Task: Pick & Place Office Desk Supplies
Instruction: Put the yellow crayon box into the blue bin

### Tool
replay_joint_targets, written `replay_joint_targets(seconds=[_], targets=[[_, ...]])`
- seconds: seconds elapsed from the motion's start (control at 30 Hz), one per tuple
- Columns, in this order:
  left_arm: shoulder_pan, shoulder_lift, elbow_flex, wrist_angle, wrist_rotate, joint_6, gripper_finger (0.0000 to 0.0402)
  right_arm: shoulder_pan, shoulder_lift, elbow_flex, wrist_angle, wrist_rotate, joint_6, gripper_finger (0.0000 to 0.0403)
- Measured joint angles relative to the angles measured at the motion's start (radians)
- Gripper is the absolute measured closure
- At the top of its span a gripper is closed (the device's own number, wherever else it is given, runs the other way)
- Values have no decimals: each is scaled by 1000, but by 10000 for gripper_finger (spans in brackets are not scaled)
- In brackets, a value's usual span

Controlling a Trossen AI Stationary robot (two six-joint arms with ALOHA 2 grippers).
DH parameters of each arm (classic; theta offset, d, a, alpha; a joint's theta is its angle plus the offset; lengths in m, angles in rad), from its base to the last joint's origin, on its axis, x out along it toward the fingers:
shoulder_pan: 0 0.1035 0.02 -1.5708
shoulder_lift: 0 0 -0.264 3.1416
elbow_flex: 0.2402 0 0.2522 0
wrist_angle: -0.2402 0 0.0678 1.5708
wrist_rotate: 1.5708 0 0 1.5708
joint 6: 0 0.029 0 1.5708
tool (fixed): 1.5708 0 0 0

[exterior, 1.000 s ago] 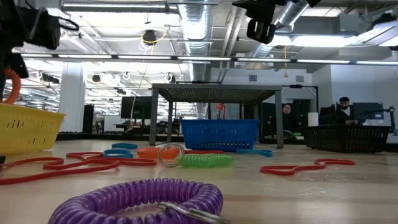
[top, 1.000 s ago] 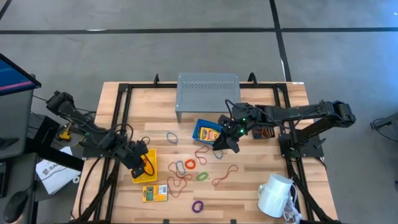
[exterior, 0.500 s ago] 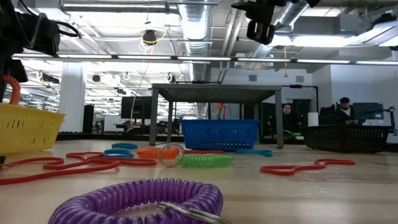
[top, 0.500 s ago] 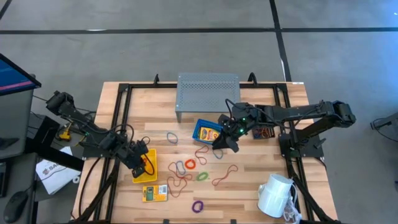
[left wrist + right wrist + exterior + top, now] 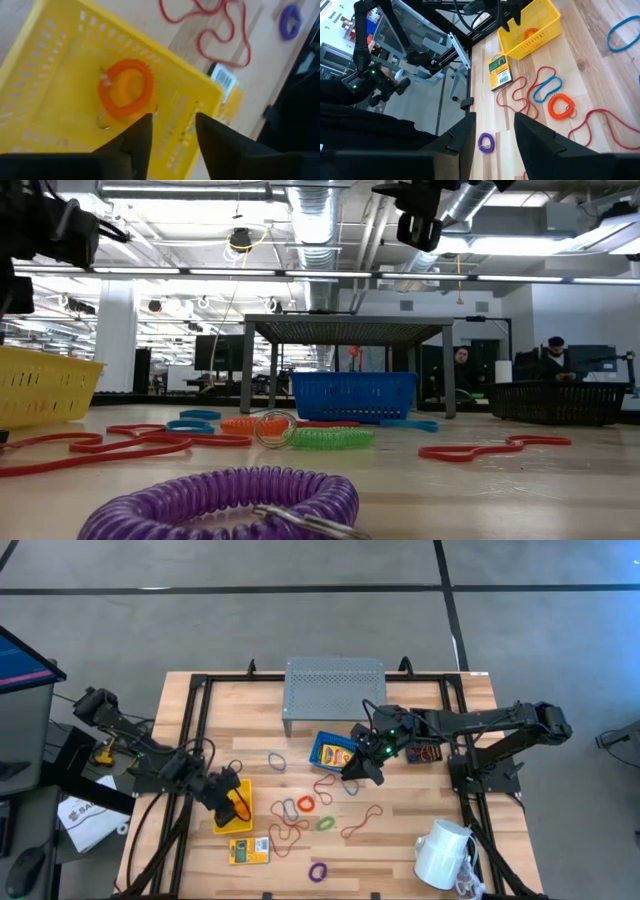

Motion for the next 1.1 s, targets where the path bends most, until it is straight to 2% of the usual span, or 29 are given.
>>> replay_joint_targets(seconds=[0.13,0.27,0.47,0.6,0.73,0.87,1.1], targets=[[23,0,0,41,19,-14,229,0,0,0,0,0,-5,272],[58,0,0,135,19,-61,222,0,0,0,0,0,-6,272],[64,-1,0,519,-58,20,235,1,0,0,0,-8,-8,272],[47,-1,0,642,-56,-26,247,5,0,0,0,-28,-8,272],[-20,0,0,753,-53,-137,255,29,0,0,0,-28,-22,272],[-125,28,0,842,-135,-250,261,50,0,0,0,-20,-24,272],[-337,184,5,959,-212,-497,271,63,0,0,8,3,-19,272]])
